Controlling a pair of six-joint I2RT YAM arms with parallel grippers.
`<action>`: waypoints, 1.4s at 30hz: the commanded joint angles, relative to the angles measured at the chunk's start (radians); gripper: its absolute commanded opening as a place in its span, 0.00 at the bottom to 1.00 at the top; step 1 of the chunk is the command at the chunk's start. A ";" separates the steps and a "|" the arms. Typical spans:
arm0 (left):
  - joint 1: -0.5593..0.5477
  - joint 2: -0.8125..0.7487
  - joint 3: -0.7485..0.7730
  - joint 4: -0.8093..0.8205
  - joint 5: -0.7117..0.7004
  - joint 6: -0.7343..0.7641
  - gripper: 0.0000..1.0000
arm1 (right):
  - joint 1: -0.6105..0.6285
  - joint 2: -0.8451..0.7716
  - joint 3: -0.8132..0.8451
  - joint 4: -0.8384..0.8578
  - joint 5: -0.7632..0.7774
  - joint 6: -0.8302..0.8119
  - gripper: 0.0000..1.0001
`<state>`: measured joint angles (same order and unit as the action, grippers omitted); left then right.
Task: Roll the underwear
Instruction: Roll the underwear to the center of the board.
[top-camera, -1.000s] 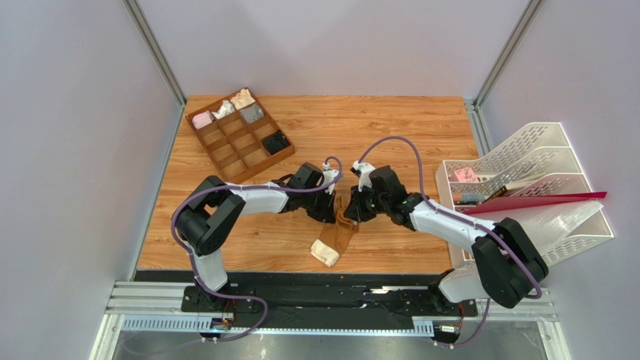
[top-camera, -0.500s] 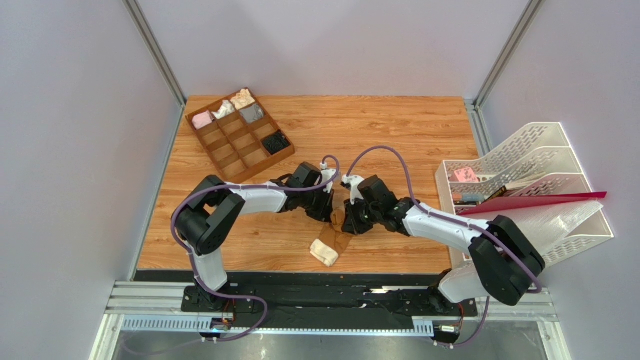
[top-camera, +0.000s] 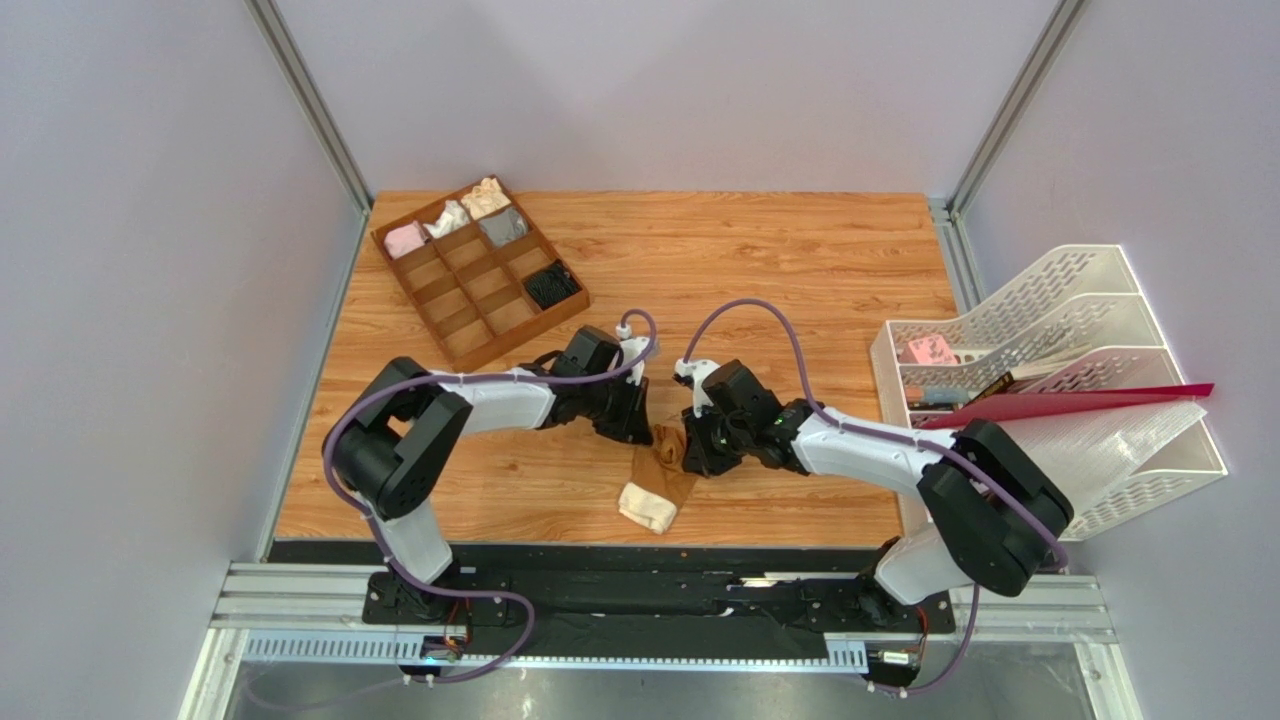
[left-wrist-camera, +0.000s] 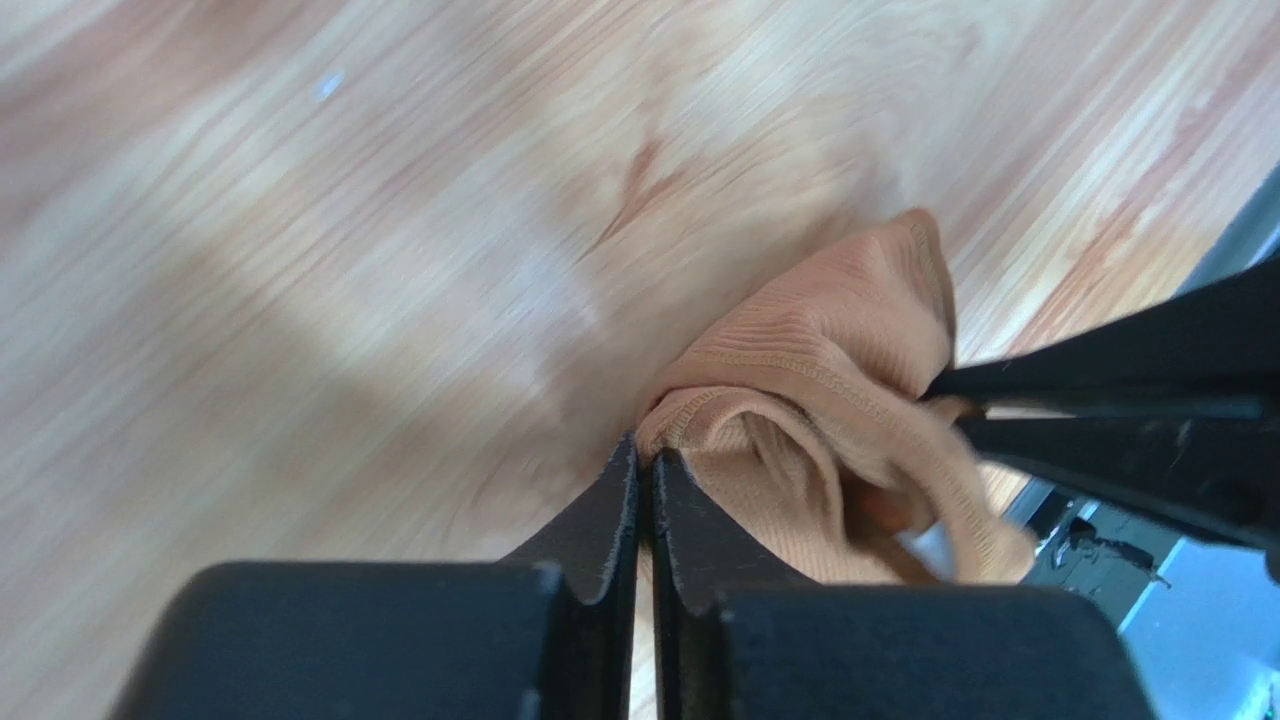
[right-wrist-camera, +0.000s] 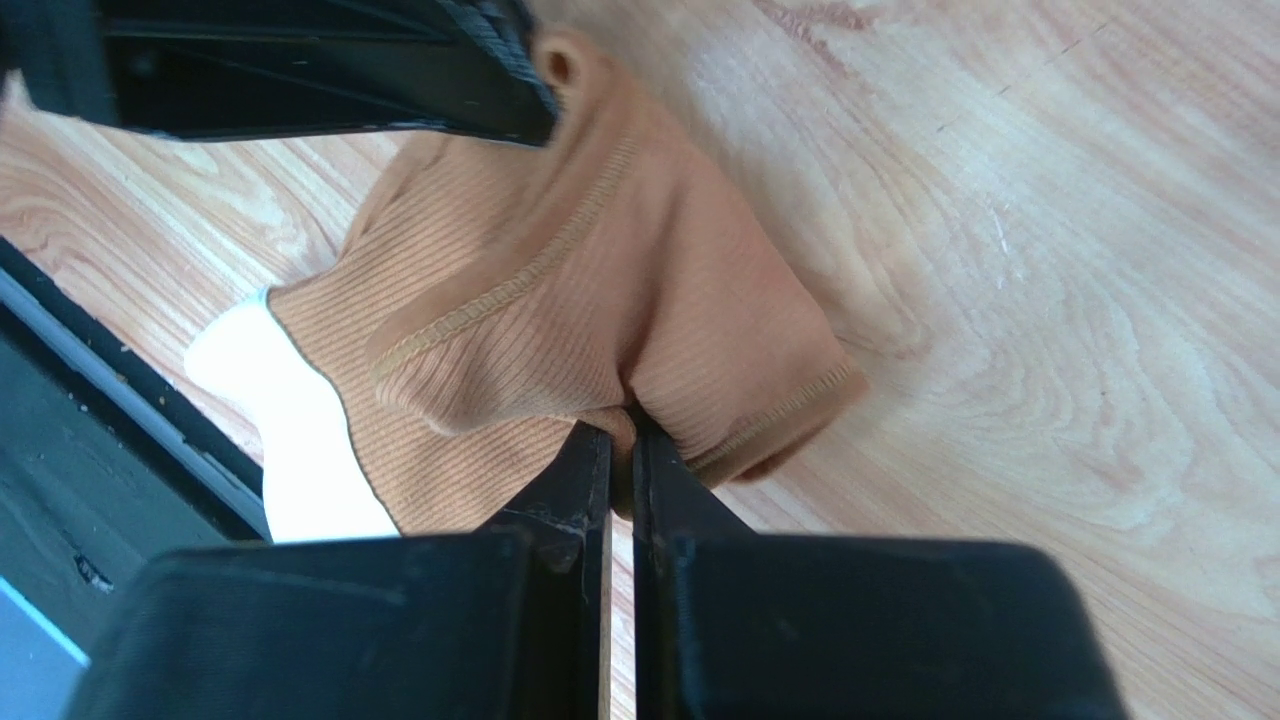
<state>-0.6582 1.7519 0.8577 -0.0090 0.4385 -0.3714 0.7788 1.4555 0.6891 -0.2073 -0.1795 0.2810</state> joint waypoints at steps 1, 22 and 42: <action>0.037 -0.092 -0.075 -0.143 -0.110 -0.012 0.11 | 0.008 0.023 -0.011 0.019 0.051 0.015 0.00; 0.034 -0.415 -0.140 -0.016 -0.023 -0.281 0.52 | 0.042 0.031 0.018 0.029 0.071 0.021 0.00; -0.066 -0.192 -0.078 0.096 -0.006 -0.331 0.53 | 0.065 0.026 0.023 0.026 0.086 0.029 0.00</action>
<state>-0.7189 1.5455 0.7494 0.0570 0.4343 -0.6952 0.8330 1.4700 0.6930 -0.1787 -0.1085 0.2996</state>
